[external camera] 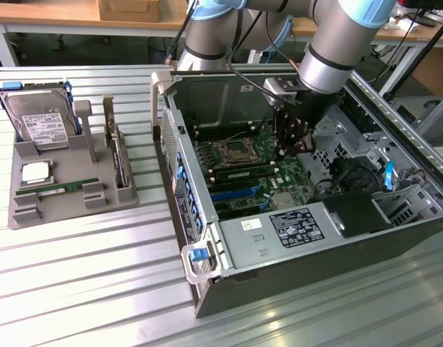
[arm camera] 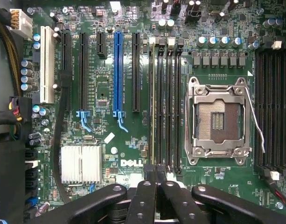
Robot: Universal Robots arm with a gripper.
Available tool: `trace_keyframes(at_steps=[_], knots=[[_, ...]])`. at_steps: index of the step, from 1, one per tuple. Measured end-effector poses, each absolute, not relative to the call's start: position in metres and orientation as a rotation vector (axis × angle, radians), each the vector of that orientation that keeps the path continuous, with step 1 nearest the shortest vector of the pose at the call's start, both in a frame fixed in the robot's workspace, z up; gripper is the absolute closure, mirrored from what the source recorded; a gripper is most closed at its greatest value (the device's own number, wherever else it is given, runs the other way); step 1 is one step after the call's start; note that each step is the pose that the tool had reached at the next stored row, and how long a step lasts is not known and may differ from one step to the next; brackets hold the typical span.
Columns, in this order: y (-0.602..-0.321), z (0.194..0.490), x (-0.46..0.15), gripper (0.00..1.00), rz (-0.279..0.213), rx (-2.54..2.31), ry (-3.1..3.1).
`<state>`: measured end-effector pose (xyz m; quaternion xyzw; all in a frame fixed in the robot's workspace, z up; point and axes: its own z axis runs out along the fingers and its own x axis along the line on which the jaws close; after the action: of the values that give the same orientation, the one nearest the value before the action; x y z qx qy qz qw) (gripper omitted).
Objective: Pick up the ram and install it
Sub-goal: 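Press down the ram until it locks into place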
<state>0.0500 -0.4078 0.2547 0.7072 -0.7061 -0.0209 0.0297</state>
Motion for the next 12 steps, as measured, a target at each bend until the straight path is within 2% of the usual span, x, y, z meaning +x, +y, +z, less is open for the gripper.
trace_keyframes(at_steps=[12], knots=[[-0.4078, 0.2474, 0.0486, 0.89, -0.064, 2.181, -2.177]])
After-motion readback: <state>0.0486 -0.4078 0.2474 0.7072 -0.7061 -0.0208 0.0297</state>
